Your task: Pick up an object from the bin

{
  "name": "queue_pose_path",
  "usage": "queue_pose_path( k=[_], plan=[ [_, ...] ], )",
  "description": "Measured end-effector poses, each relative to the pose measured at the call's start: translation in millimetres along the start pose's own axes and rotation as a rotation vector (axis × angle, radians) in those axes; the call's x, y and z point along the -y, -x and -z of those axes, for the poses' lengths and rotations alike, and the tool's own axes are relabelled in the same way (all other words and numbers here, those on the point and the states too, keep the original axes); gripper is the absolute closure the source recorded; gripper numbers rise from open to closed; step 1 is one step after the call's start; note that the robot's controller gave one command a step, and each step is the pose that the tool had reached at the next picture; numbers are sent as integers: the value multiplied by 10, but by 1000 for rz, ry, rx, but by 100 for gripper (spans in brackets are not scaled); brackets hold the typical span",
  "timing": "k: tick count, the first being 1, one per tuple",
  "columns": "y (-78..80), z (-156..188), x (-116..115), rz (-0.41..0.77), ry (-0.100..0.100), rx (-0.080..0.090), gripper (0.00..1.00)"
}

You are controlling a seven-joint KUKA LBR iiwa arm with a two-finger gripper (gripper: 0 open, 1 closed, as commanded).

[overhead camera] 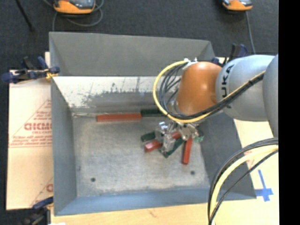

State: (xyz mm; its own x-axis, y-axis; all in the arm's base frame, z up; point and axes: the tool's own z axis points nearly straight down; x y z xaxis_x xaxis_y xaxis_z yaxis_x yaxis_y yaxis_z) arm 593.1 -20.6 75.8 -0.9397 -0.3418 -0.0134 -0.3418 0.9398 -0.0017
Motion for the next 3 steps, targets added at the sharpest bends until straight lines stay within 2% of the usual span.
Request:
queue_pose_path(
  k=[1, 3],
  plan=[
    [26, 500, 21, -5, -3, -4, 100],
    [61, 1151, 62, -19, -3, -6, 100]
  ],
)
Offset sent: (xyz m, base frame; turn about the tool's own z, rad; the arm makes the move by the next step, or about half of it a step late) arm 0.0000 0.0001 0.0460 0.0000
